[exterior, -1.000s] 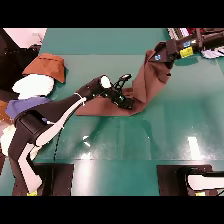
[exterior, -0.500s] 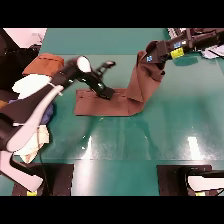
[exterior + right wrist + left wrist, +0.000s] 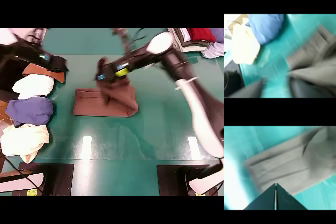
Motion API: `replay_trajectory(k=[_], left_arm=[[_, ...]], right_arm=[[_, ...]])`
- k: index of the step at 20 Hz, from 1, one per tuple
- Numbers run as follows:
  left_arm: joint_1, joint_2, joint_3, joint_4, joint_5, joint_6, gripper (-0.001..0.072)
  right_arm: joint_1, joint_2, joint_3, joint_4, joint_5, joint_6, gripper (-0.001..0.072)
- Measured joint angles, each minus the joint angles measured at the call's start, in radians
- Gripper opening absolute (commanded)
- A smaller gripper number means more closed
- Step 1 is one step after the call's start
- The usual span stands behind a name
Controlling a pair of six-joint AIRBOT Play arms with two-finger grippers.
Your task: Fold the shirts.
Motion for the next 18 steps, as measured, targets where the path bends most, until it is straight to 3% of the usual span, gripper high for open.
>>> replay_trajectory(k=[1, 3, 9, 11, 15, 18], left_arm=[[0.032, 0.017, 0.000, 0.002, -0.004, 0.000, 0.0022], [0.083, 0.039, 0.000, 0.002, -0.023, 0.001, 0.0022], [0.157, 0.059, -0.008, -0.007, -0.082, 0.003, 0.0026], [0.161, 0.061, -0.041, -0.045, -0.095, 0.005, 0.0488], [0.120, 0.061, -0.206, -0.111, -0.058, 0.041, 0.0490], [0.032, 0.057, -0.377, -0.129, 0.062, 0.080, 0.0491]], right_arm=[[0.038, -0.035, 0.023, 0.003, -0.042, -0.018, 0.0634], [0.082, -0.089, 0.076, 0.012, -0.082, -0.043, 0.0547], [-0.029, -0.028, -0.033, -0.083, 0.018, -0.026, 0.0547], [-0.112, 0.036, -0.153, -0.110, 0.062, -0.016, 0.0547], [-0.280, 0.180, -0.416, -0.133, 0.082, -0.008, 0.0546], [-0.385, 0.276, -0.577, -0.143, 0.061, -0.003, 0.0546]])
